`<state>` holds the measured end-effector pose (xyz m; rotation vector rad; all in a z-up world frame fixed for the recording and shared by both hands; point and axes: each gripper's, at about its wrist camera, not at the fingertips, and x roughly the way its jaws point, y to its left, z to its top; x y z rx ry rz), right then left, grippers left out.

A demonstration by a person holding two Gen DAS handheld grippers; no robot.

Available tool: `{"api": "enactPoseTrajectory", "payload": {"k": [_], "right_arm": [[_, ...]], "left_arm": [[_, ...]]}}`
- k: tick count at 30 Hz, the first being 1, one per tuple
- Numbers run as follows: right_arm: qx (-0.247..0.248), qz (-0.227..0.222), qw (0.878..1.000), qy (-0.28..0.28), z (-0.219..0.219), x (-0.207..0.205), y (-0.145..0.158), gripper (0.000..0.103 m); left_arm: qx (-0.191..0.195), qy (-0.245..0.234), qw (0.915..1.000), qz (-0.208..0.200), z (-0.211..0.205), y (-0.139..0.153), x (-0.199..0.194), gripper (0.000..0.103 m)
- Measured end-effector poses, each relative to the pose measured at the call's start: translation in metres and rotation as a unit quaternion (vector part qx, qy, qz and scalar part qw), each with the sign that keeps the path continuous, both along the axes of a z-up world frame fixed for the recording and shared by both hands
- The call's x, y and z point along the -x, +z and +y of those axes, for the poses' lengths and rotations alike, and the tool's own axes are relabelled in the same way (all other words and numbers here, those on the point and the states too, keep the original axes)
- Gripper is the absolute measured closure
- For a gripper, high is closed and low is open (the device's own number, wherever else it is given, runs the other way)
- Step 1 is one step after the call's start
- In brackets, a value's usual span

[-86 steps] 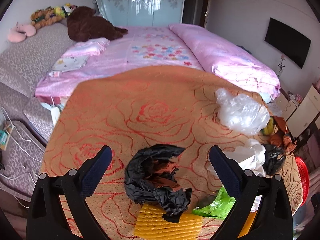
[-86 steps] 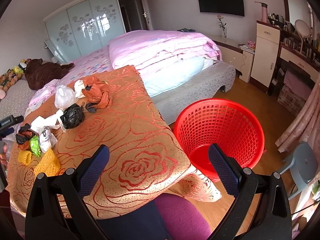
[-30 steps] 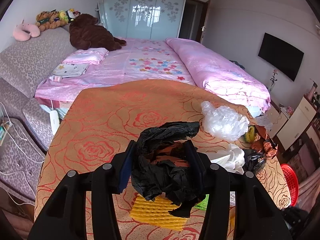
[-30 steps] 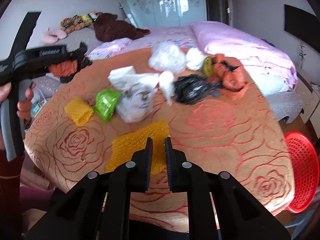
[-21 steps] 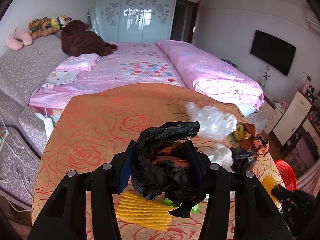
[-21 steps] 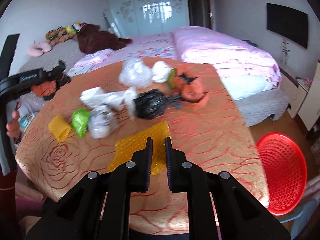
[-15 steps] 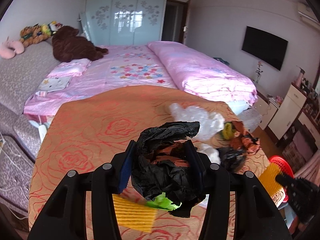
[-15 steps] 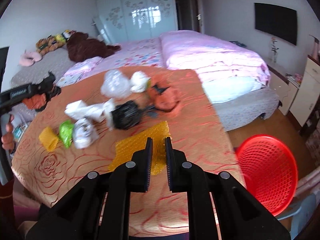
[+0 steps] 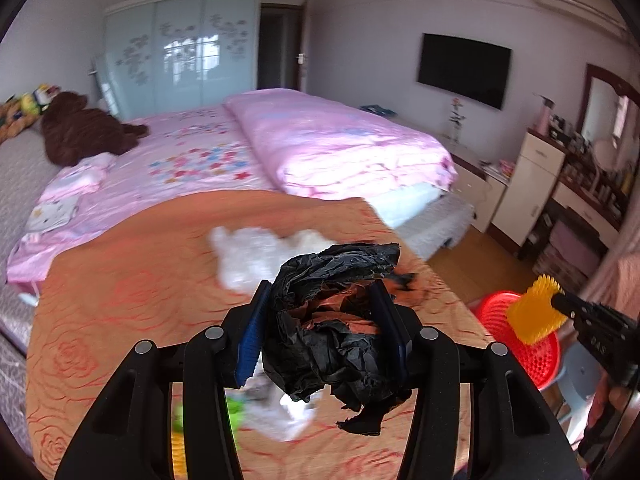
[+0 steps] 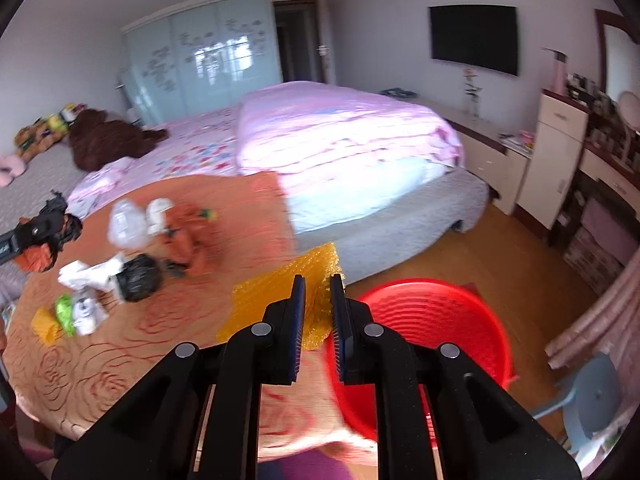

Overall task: Collect trash
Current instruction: 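Carry the black bag and yellow foam sheet in both tools over the red basket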

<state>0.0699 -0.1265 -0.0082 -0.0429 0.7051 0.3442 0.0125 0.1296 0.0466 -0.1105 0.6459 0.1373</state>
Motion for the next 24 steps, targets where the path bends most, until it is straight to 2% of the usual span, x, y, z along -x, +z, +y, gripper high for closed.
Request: {"api": "enactPoseTrajectory", "payload": {"k": [5,11,19,24], "right_arm": [[0.006,-0.002,0.999,-0.043,-0.034,-0.009,-0.002,0.090],[0.013,0.015,0.996,-0.089,-0.068,-0.020,-0.016,0.090],[0.029,0.034,0.991,-0.129,-0.092,-0.029,-0.039,0.090],[0.026,0.058,0.987,-0.149,-0.105,-0.035,-0.055,0.090]], "left_arm": [[0.002,-0.045,0.9990,0.008,-0.038,-0.005,-0.020,0.055],[0.015,-0.115,0.9926,0.038,-0.094,-0.025,-0.052,0.055],[0.031,-0.205,0.9749,0.081,-0.159,-0.061,-0.090,0.055],[0.029,-0.241,0.9642,0.108,-0.192,-0.081,-0.105,0.055]]}}
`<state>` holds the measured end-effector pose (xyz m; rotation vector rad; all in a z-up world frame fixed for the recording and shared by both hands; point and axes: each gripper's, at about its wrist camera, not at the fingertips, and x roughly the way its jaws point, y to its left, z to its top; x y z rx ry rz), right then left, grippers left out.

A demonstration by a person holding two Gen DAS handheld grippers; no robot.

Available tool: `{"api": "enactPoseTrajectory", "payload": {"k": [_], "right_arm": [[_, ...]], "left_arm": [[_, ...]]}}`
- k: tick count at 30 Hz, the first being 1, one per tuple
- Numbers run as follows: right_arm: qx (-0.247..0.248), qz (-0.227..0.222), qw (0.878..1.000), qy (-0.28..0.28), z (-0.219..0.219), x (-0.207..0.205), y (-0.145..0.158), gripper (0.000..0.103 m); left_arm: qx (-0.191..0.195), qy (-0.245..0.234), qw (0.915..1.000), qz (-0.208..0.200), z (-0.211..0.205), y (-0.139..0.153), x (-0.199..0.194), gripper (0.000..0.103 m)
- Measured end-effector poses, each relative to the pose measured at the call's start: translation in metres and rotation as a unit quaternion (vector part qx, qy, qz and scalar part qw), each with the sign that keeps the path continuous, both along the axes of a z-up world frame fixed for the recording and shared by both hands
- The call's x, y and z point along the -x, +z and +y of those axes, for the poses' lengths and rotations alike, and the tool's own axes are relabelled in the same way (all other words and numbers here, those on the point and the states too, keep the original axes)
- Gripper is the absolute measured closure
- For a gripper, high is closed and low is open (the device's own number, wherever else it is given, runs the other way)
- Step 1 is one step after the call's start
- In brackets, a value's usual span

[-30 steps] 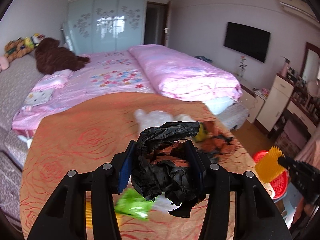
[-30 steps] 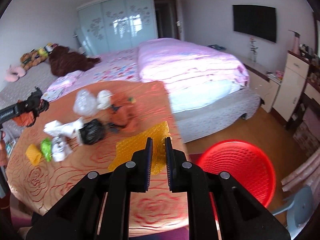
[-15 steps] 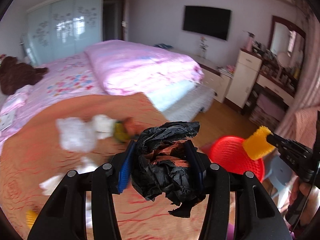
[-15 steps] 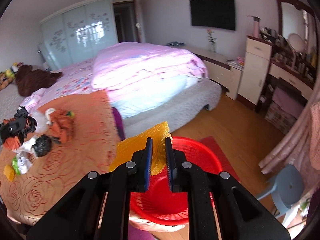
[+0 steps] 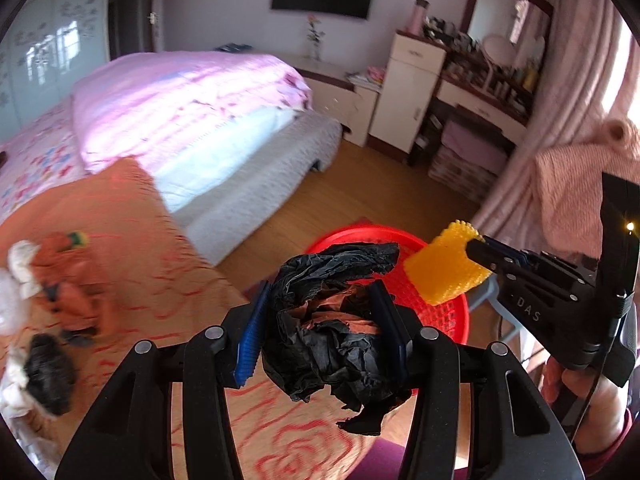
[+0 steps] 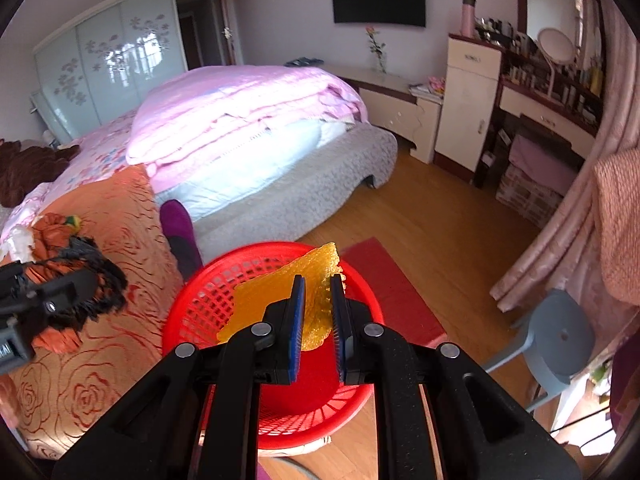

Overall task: Collect trash
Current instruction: 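Carry the black bag and yellow foam sheet in both tools over the red basket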

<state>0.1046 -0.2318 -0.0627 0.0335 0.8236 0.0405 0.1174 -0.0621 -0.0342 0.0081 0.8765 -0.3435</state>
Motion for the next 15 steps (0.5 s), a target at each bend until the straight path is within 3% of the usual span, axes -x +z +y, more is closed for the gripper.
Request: {"api": "enactPoseTrajectory", "payload": {"k": [7,15], "right_arm": [[-0.013,0.051,0.998,-0.023,-0.017,-0.010,-0.026,0.089],[-0.022,0.065,0.997,-0.030,-0.021,-0.013,-0.034,0.087]], "left_arm": [[0.011,-0.031,0.9983,0.049,-0.021,-0.030,-0.015,0.054],[0.007,-0.039,0.9978,0.052,-0.030,-0.037,-0.014,0.046]]}}
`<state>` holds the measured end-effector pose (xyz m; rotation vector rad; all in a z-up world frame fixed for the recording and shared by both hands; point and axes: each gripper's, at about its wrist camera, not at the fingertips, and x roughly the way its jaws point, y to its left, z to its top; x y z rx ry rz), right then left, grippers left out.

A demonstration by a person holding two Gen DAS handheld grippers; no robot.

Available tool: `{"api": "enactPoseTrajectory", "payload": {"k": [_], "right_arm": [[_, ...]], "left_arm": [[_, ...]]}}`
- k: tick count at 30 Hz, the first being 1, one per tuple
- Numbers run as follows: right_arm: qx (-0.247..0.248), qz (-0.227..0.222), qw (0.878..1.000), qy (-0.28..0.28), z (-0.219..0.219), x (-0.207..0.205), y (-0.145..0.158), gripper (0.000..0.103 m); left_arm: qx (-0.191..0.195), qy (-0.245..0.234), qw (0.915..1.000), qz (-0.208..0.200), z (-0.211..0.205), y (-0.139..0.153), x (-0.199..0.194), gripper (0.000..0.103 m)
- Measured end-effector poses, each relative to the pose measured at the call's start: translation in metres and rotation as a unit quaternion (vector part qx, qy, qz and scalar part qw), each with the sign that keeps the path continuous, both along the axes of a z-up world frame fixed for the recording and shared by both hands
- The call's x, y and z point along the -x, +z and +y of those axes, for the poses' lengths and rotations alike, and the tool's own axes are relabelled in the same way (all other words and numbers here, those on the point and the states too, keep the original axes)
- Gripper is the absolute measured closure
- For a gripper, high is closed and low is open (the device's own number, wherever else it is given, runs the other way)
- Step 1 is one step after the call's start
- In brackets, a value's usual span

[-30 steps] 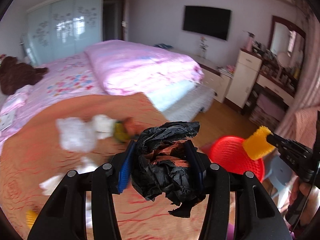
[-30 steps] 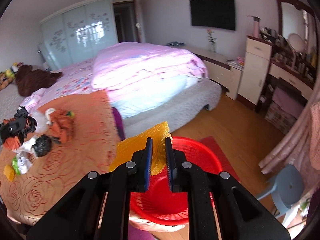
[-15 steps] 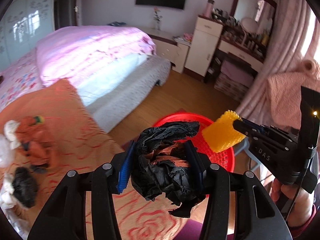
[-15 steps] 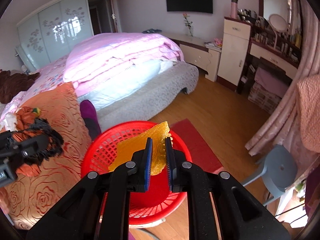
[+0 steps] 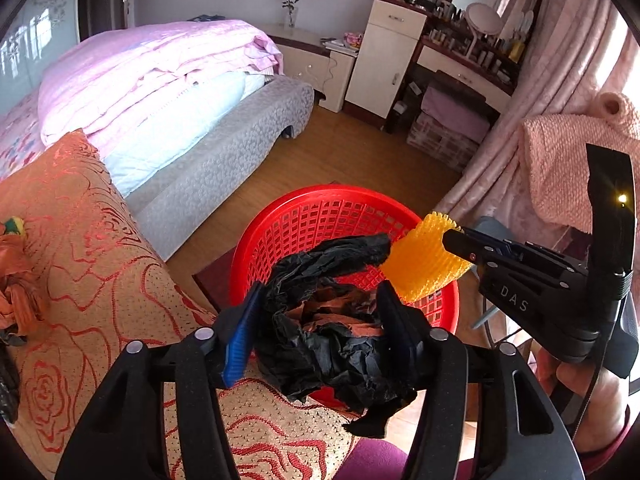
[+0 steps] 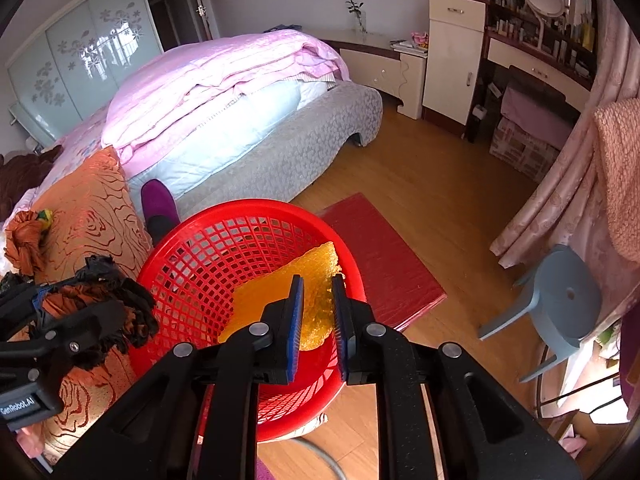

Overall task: Collect trash
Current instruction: 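Carry the black bag and yellow foam sheet in both tools over the red basket, then open both tools to drop the black bag and foam sheet into the basket, then move both open tools back over the trash on the bed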

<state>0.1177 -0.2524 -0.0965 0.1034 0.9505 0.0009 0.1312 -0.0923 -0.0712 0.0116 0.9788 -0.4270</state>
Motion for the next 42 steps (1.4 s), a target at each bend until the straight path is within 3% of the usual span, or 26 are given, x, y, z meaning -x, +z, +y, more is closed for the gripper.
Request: {"api": "enactPoseTrajectory", "payload": {"k": [7,11,25,30,42], "right_arm": [[-0.004,0.003,1.000,-0.005,-0.001,0.002,0.000,0.080],[-0.006,-0.001,1.000,-0.007,-0.001,0.004,0.003,0.070],[0.011,-0.049,0.999,0.003,0.013,0.016,0.025,0.069],[0.003,-0.072,0.997,0.018,0.027,0.024,0.033,0.052],[-0.013,-0.094,0.990,0.107,0.081,0.044,0.048,0.043]], "left_arm": [[0.005,0.004,1.0000,-0.006,0.006,0.004,0.003,0.035],[0.009,0.011,0.9999,-0.009,0.009,0.008,0.004,0.034],[0.000,0.053,0.9967,-0.061,0.037,0.031,0.028,0.033],[-0.005,0.082,0.9932,-0.082,0.057,0.043,0.043,0.030],[-0.022,0.178,0.9763,-0.122,0.132,0.069,0.082,0.029]]}}
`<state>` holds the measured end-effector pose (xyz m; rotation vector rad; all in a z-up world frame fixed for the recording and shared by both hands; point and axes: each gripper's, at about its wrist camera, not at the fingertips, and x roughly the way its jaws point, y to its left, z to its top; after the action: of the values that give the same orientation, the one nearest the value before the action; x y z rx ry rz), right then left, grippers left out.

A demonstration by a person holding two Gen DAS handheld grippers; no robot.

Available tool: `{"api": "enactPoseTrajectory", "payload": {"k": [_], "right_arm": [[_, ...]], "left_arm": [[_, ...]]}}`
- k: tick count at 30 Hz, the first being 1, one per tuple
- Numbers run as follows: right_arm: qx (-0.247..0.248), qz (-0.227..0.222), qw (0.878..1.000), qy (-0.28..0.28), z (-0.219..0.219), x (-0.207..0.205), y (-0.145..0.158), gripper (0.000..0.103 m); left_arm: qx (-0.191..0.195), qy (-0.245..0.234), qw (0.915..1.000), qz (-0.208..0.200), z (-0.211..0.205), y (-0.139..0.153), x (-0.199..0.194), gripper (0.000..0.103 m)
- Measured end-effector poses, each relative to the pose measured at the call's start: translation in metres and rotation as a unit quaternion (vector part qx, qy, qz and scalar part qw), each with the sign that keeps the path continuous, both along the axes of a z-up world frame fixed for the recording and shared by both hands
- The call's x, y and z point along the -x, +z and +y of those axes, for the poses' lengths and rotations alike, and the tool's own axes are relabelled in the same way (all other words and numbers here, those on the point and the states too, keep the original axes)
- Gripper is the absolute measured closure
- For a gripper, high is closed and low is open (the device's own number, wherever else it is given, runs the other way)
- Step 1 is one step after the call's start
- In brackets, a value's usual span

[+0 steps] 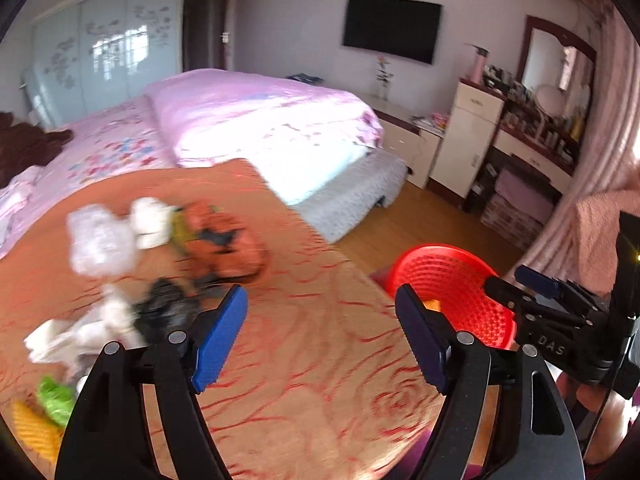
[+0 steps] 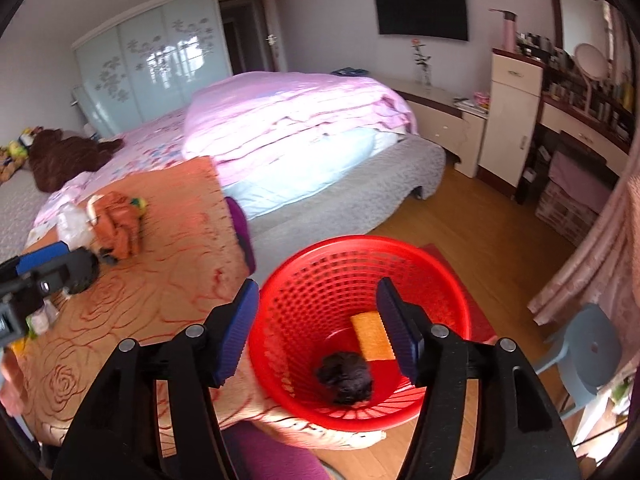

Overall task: Collect trash
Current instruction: 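Move both open tools back over the trash on the bed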

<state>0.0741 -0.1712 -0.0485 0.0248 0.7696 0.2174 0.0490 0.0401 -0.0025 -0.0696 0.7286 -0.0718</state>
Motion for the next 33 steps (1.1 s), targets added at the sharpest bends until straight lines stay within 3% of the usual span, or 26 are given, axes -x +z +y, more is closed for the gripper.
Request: {"api": "enactPoseTrajectory", "payload": {"k": [18,27,33], "right_arm": [[0.001,0.000,0.999,0.037,0.030,0.010,0.005,0.042],[0.003,0.006,0.999,0.048,0.042,0.012,0.001,0.041],[0.004,0.009,0.999,0.052,0.048,0.012,0.000,0.041]], "left_arm": [[-0.016,0.148,0.9886,-0.018,0.149,0.013,0.077,0.027],[0.020,0.139,0.9900,0.011,0.187,-0.010,0.092,0.027],[0.008,0.140,0.9892,0.043,0.186,-0.036,0.091,0.027]]}}
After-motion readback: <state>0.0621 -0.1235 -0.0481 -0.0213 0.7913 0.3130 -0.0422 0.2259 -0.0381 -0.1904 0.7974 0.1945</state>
